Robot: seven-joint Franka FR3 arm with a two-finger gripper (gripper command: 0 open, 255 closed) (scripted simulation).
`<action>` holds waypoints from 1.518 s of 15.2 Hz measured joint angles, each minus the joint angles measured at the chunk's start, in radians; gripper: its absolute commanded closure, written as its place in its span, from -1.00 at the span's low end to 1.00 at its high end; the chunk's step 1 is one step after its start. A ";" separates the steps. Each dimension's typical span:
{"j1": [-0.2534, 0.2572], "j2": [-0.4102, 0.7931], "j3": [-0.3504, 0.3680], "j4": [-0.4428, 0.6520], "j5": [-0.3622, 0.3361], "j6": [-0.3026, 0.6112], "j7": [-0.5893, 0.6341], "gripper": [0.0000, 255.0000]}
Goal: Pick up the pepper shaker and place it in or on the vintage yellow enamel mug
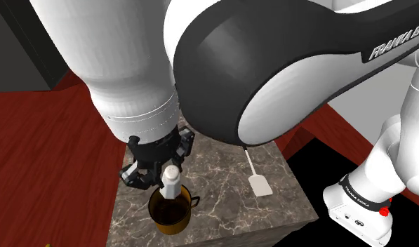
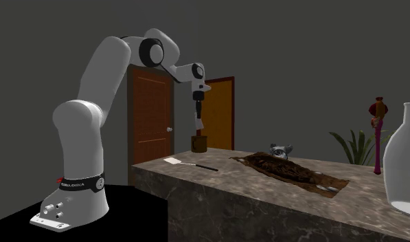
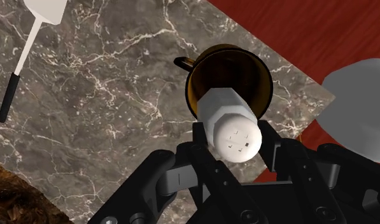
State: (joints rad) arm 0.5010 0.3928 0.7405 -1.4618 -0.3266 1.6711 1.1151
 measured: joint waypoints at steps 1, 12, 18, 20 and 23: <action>-0.002 0.001 -0.001 -0.013 -0.001 0.013 0.001 1.00; -0.013 0.011 -0.008 -0.105 -0.013 0.111 0.017 1.00; -0.014 0.011 -0.008 -0.106 -0.013 0.112 0.017 -1.00; -0.014 0.011 -0.008 -0.106 -0.013 0.112 0.017 -1.00; -0.009 0.011 -0.006 -0.090 -0.011 0.096 0.017 -1.00</action>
